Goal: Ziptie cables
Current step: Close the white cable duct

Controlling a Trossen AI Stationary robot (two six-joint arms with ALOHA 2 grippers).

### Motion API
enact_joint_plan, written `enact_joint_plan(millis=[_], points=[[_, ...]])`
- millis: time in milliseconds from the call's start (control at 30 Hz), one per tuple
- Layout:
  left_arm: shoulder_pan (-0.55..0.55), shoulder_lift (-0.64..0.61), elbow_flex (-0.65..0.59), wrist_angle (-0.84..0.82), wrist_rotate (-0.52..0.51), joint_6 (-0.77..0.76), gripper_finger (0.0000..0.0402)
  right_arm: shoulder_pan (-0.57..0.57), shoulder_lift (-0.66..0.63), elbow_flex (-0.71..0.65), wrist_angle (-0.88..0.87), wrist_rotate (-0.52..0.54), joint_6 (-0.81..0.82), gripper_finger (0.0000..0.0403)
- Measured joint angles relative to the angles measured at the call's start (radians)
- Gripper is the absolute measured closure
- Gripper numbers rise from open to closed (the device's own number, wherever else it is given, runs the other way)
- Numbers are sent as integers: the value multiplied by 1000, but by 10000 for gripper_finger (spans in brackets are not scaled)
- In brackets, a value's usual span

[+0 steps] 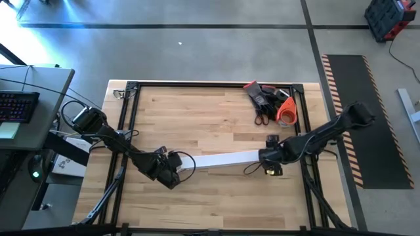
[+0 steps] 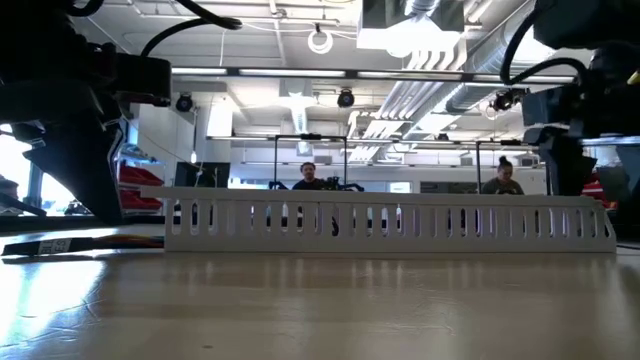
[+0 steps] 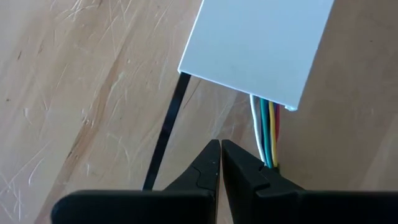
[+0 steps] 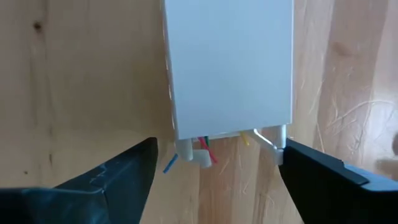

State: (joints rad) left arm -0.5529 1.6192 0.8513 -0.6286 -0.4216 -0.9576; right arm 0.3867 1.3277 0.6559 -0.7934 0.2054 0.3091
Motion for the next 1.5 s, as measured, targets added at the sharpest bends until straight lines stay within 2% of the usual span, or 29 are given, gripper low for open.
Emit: enact_joint_plan(millis=[267, 500, 767, 1200, 1500], points=[[0, 0, 0, 5, -11, 18, 401, -7, 35, 0, 16, -16, -15, 99], [0, 0, 0, 19, -20, 20, 401, -13, 35, -1, 131, -13, -91, 100], [0, 0, 0, 26, -21, 24, 401, -13, 35, -1, 95, -28, -93, 134], [0, 0, 0, 25, -19, 26, 401, -4, 35, -1, 94, -69, -109, 132], [0, 0, 0, 25, -19, 26, 401, 17, 35, 0, 86, -75, -104, 170]])
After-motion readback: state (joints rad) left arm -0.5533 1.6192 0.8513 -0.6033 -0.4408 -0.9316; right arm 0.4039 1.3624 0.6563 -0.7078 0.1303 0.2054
